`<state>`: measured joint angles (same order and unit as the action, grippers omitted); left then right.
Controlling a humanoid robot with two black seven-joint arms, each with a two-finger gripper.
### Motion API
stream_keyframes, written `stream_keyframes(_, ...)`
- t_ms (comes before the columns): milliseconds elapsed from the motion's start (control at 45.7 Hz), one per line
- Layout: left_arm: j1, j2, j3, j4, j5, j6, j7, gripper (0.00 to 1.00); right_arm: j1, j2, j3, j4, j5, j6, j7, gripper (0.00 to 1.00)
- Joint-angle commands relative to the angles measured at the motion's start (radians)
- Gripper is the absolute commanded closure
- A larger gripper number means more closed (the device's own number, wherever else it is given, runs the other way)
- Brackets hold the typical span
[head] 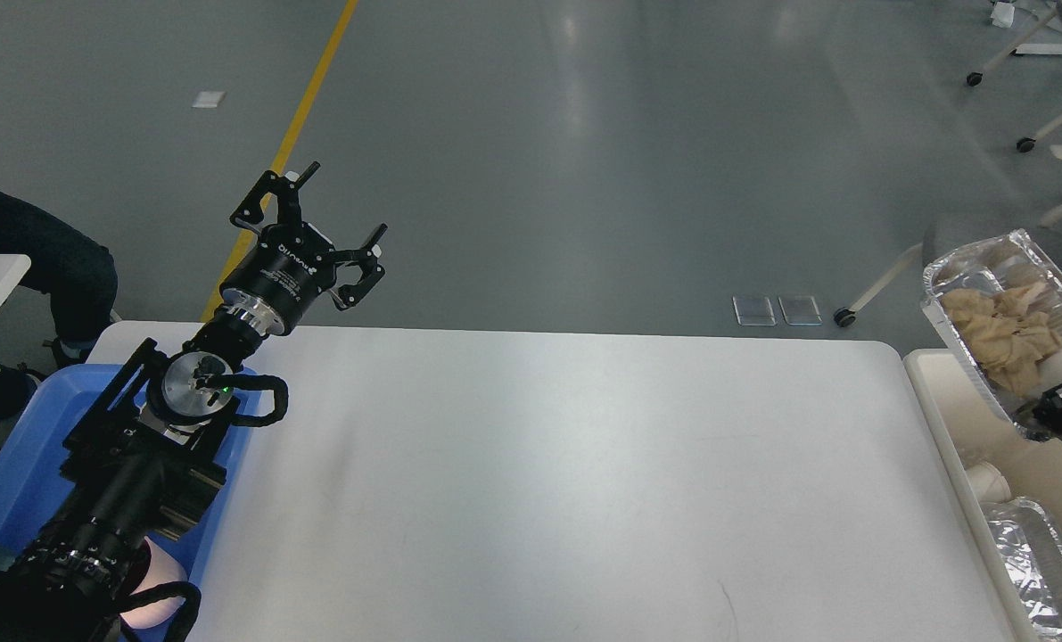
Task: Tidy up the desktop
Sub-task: 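Swing the foil tray with the right gripper over the white bin, then drop the foil tray into the white bin and retract the left arm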
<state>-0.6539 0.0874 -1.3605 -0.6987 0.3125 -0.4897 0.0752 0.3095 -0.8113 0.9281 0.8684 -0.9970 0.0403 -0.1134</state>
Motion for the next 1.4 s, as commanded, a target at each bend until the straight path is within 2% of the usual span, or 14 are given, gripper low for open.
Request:
stream_keyframes(0, 0.005, 0.0, 0.001, -0.001, 0.0, 0.0, 0.0, 0.02, -0.009, 0.02, -0.005, -0.091, 0.0, -0.01, 0.0, 1.0)
stream_keyframes(197, 0.011, 0.005, 0.004, -0.001, 0.0, 0.0, 0.0, 0.02, -0.016, 0.06, 0.0, -0.196, 0.001, -0.019, 0.0, 1.0)
stream_keyframes(526, 0.016, 0.032, 0.009, -0.001, 0.002, 0.0, 0.0, 0.02, -0.027, 0.118, 0.0, -0.362, 0.074, -0.096, -0.002, 1.0)
stream_keyframes(986, 0.016, 0.04, 0.009, 0.001, 0.008, 0.0, 0.0, 0.02, -0.052, 0.12, -0.003, -0.356, 0.086, -0.103, 0.0, 1.0)
stream_keyframes(1095, 0.017, 0.04, 0.009, 0.001, 0.008, 0.0, 0.0, 0.02, -0.05, 0.123, -0.003, -0.359, 0.086, -0.151, 0.008, 0.99)
stream_keyframes(1270, 0.017, 0.038, 0.009, 0.001, 0.008, 0.0, -0.002, 0.02, -0.046, 0.173, -0.003, -0.364, 0.086, -0.331, 0.011, 0.74)
stream_keyframes(1380, 0.029, 0.04, 0.009, 0.001, 0.008, 0.0, -0.002, 0.02, -0.038, 0.21, 0.003, -0.365, 0.086, -0.448, 0.012, 0.54)
